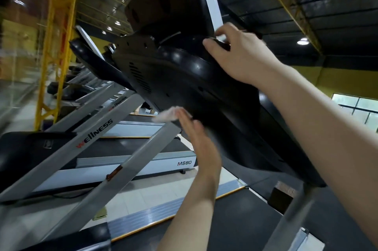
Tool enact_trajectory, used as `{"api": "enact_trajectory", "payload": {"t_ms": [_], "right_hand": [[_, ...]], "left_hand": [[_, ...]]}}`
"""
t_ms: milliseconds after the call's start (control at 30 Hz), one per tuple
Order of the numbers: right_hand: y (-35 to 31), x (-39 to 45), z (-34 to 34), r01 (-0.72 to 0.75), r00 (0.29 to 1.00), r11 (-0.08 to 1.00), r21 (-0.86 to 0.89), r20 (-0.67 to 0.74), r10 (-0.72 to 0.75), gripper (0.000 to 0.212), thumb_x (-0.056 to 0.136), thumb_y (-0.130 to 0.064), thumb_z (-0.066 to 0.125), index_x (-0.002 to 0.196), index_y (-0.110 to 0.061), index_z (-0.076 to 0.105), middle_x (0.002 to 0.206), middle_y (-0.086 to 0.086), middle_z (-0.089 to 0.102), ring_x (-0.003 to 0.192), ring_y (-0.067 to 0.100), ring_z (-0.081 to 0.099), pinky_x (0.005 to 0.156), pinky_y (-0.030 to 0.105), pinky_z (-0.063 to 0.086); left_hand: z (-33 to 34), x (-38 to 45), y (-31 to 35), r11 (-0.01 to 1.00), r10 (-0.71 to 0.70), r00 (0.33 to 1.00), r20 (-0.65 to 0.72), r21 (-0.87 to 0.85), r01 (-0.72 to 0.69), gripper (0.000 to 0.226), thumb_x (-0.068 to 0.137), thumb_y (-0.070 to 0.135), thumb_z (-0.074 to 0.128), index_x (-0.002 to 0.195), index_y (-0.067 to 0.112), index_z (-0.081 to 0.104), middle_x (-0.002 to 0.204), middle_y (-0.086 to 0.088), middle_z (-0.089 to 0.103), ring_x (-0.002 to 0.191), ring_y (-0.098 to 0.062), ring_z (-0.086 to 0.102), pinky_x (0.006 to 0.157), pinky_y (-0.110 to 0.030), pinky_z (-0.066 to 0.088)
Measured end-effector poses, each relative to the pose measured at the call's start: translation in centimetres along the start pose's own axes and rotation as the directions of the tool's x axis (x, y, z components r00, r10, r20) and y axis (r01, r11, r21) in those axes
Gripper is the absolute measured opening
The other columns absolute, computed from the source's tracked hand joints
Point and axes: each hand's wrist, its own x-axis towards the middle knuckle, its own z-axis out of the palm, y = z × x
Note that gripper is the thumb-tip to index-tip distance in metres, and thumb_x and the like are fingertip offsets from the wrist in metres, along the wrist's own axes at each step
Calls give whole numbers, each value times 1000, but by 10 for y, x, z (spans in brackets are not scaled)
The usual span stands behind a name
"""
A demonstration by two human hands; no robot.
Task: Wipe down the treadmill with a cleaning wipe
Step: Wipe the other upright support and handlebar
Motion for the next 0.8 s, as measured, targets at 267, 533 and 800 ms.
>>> {"api": "enact_trajectory", "payload": {"t_ms": [267, 533, 800], "right_hand": [[42, -2, -24, 64, 960, 975, 213, 256, -118, 43, 99, -50, 41, 141, -50, 40, 148, -15, 44, 137, 10, 39, 116, 35, 29], [48, -19, -7, 146, 986, 959, 244, 39, -160, 41, 102, -46, 36, 142, -44, 43, 143, -8, 52, 131, 14, 46, 99, 23, 35], [53, -21, -8, 195, 977, 963, 184, 54, -208, 47, 101, -47, 32, 148, -38, 34, 144, -1, 51, 132, 26, 45, 101, 32, 35]], "left_hand": [[11, -8, -41, 769, 505, 842, 190, 344, -539, 62, 103, 27, 31, 157, 14, 5, 166, 10, -3, 154, -17, 0, 124, -43, 7], [35, -63, -101, 548, -746, 651, 140, -425, 720, 51, 99, 51, 37, 130, 19, 62, 115, -9, 73, 86, -23, 75, 62, -28, 59], [27, -75, -71, 848, -458, 872, -172, -380, 370, 46, 107, 44, 24, 135, 23, 53, 116, 11, 67, 108, -1, 62, 82, -17, 49]]}}
